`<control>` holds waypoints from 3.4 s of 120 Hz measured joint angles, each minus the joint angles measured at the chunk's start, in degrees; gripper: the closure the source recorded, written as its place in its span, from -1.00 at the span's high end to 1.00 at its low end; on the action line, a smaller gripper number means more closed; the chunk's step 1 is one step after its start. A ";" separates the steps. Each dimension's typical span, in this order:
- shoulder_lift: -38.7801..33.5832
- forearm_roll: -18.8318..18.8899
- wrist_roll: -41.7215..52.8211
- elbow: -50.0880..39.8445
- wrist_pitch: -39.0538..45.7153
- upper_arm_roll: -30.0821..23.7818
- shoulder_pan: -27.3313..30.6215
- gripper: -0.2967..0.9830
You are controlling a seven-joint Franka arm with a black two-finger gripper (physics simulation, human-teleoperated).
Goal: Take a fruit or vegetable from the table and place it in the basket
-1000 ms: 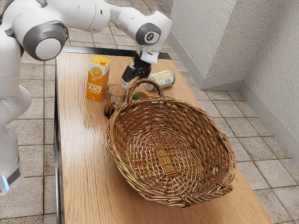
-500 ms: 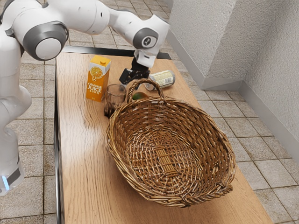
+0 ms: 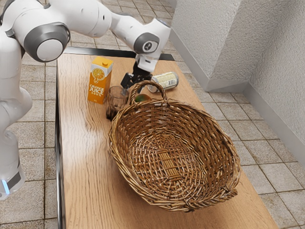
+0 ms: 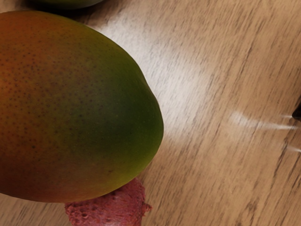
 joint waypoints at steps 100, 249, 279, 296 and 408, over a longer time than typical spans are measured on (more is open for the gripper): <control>0.27 -0.71 0.69 -2.90 3.30 -0.55 0.39 0.50; 2.88 -0.84 -0.19 -0.43 4.19 -0.29 -0.01 0.52; 2.91 -0.70 -0.56 -0.72 3.54 -0.43 0.05 0.04; 2.89 -0.63 -0.74 -0.71 3.59 -0.46 0.20 -0.25; 6.61 -8.08 -0.74 39.29 -11.54 -3.36 14.25 0.46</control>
